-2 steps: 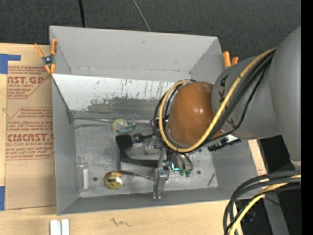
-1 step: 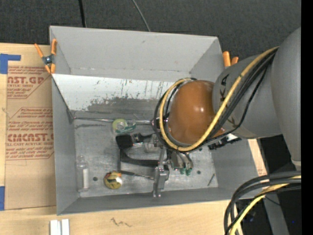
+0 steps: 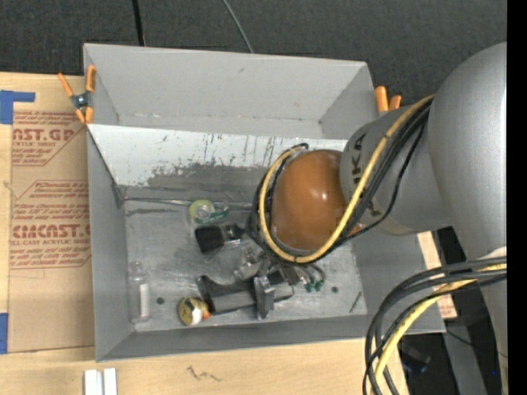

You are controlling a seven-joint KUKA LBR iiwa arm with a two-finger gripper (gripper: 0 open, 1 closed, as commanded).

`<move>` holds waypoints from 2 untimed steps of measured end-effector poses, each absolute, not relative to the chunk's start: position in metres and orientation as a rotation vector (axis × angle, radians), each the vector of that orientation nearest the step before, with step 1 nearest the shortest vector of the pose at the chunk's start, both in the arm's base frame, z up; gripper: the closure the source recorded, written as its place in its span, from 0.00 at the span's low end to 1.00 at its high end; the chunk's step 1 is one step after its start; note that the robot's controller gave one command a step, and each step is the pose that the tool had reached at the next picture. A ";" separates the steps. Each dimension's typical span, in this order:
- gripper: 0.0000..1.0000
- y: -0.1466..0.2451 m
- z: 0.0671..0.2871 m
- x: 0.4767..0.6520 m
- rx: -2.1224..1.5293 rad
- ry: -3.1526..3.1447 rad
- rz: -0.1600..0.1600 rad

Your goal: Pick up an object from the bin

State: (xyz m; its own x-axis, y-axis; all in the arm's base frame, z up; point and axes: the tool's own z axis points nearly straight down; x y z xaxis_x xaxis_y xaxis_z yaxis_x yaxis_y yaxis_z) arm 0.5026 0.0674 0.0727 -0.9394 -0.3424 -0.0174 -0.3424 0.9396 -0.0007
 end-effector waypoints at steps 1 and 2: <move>1.00 0.067 0.073 0.503 -0.543 3.077 0.004; 1.00 0.074 0.204 0.514 -0.577 3.090 0.001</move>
Offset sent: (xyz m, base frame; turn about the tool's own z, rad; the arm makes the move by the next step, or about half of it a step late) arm 0.0125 0.0057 0.1338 -0.0195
